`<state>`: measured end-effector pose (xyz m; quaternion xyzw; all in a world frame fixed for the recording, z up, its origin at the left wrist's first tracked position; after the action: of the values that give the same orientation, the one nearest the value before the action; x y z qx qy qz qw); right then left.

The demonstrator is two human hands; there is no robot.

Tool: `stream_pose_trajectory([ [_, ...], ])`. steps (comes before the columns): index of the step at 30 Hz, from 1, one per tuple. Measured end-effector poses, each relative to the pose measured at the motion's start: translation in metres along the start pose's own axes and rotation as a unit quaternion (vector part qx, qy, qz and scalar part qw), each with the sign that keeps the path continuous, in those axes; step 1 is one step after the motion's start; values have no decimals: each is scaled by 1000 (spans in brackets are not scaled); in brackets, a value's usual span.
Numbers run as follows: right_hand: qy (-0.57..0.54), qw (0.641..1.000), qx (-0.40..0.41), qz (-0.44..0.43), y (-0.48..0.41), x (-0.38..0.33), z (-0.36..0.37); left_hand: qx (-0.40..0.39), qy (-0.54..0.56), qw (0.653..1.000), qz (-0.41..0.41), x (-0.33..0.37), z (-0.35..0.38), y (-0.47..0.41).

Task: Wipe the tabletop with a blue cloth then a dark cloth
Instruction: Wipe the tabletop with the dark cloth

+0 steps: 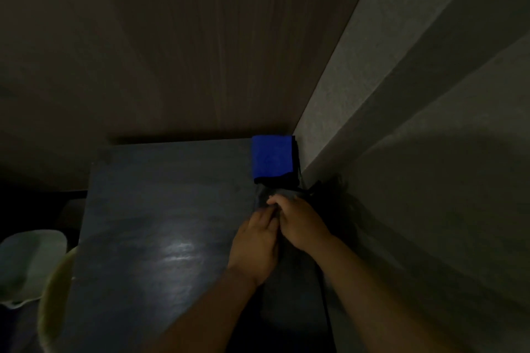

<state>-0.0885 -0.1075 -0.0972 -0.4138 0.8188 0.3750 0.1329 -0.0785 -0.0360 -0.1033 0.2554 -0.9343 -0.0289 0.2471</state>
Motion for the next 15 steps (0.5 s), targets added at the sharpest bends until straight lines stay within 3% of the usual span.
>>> stream_pose_trajectory([
  [3, 71, 992, 104, 24, 8, 5, -20, -16, -52, 998, -24, -16, -6, -4],
  [5, 122, 983, 122, 68, 12, 18, -25, -36, -68, 997, -13, -18, -6, -7],
  [9, 145, 983, 62, 99, 12, 38, -19, -75, -125, 989, -30, -24, 0, -8],
  [15, 138, 987, 10, 78, 4, 42, -17, -21, -87, 996, -22, -21, 5, 1],
])
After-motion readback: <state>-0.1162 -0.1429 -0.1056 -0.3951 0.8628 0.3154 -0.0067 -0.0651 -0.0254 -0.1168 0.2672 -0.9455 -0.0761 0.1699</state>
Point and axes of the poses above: each hand's wrist, its own y-axis away from the middle knuckle, its own z-axis out of the palm, x = y × z, the point moved 10 cm from there along -y, towards the middle knuckle, and after that the axes turned 6 degrees about -y, right-handed, at the moved point
